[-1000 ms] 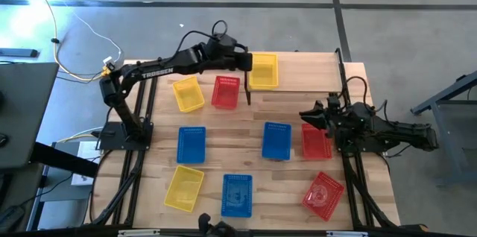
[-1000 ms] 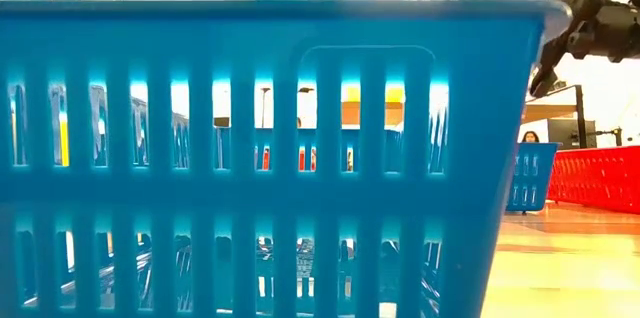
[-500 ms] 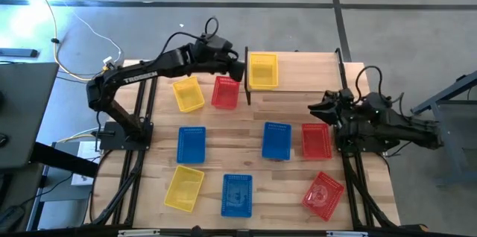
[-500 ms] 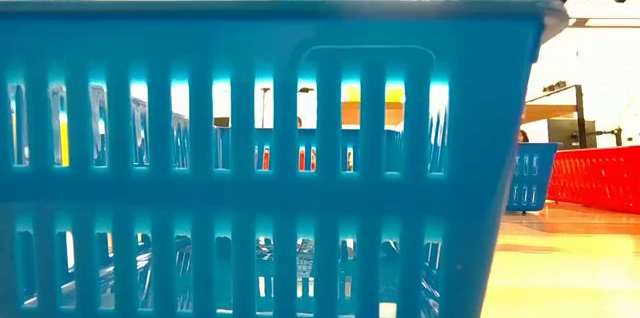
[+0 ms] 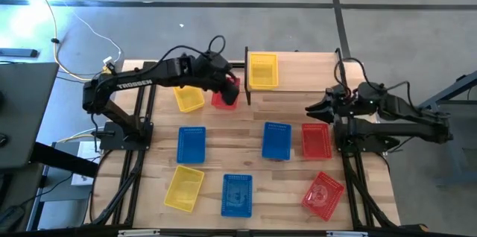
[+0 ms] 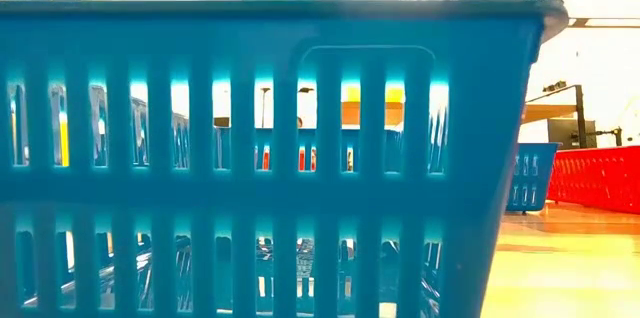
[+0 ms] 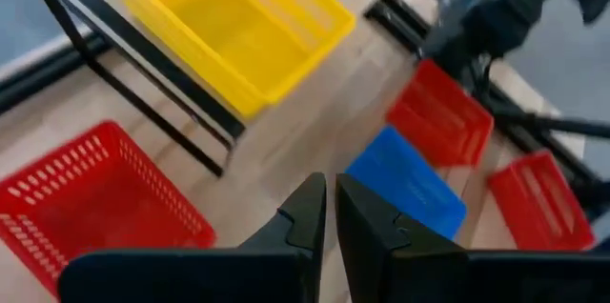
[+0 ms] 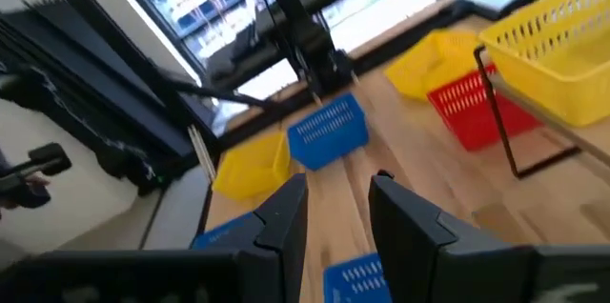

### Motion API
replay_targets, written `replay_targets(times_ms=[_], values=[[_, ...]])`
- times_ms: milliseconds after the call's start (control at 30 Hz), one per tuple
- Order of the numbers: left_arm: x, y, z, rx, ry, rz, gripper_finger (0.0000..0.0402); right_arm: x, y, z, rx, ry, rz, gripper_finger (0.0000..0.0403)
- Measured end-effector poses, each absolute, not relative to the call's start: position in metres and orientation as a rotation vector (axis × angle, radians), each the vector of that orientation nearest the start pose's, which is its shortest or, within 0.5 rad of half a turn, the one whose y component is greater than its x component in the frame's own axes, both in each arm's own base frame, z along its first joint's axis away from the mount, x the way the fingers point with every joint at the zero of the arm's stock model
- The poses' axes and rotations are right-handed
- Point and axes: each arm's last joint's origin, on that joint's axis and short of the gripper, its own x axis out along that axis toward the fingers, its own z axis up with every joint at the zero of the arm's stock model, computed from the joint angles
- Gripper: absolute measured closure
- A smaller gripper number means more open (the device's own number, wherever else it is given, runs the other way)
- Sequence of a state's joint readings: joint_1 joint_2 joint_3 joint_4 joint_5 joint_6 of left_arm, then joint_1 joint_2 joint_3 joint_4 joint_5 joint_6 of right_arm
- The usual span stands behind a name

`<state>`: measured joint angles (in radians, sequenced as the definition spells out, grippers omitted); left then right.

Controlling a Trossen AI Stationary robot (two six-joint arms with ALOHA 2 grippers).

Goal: Stack baskets on shelf by color
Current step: Put the middle right red bin on the shelf

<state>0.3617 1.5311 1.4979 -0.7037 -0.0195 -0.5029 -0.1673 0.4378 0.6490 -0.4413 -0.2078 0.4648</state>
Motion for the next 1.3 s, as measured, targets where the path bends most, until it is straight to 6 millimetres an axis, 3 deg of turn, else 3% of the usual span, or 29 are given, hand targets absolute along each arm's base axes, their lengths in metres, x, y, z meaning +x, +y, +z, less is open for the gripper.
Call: replay_targets(times_ms=[367, 833, 1300], values=[[0.313, 0.084, 0.35, -0.496, 0.703, 0.542, 0.0383, 0.134, 0.002, 0.307, 0.498, 0.47, 0.039, 0.0302], [0.309, 0.083, 0.351, -0.467, 0.737, 0.491, 0.0383, 0.183, 0.041, 0.281, 0.43, 0.767, 0.121, 0.0302], [0.309, 0.083, 0.351, -0.433, 0.745, 0.473, 0.0383, 0.212, 0.074, 0.251, 0.311, 0.862, 0.146, 0.0302]])
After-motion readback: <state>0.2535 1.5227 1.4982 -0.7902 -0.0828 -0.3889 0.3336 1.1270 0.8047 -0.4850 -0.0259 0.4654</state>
